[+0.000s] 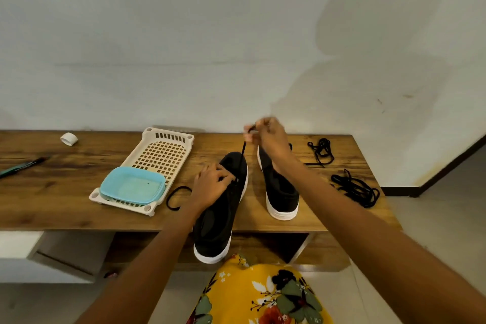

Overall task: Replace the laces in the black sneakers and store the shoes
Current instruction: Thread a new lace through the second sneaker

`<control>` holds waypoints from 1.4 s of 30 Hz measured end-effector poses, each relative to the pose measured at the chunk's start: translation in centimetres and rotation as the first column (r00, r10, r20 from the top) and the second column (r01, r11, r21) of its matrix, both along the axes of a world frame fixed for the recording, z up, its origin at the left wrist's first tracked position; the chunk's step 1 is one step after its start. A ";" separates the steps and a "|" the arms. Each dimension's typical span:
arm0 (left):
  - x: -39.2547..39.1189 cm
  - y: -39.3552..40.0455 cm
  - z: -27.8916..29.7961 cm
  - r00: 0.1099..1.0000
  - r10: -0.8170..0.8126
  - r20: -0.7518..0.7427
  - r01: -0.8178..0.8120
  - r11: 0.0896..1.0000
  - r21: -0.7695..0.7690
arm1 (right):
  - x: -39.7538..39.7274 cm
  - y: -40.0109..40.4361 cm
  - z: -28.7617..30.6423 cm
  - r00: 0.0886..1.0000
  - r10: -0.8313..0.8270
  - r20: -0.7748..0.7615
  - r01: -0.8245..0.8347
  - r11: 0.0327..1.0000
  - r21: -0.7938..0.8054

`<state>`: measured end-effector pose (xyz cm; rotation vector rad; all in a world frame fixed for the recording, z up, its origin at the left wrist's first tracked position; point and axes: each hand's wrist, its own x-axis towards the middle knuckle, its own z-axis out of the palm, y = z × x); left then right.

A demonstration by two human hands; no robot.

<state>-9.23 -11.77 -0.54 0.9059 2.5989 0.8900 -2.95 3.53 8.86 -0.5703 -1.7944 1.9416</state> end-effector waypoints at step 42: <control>0.4 -4.4 0.8 0.983 -0.024 0.182 0.011 0.997 0.075 | 6.0 -5.5 -9.8 0.914 -0.018 0.406 -0.153 0.911 0.384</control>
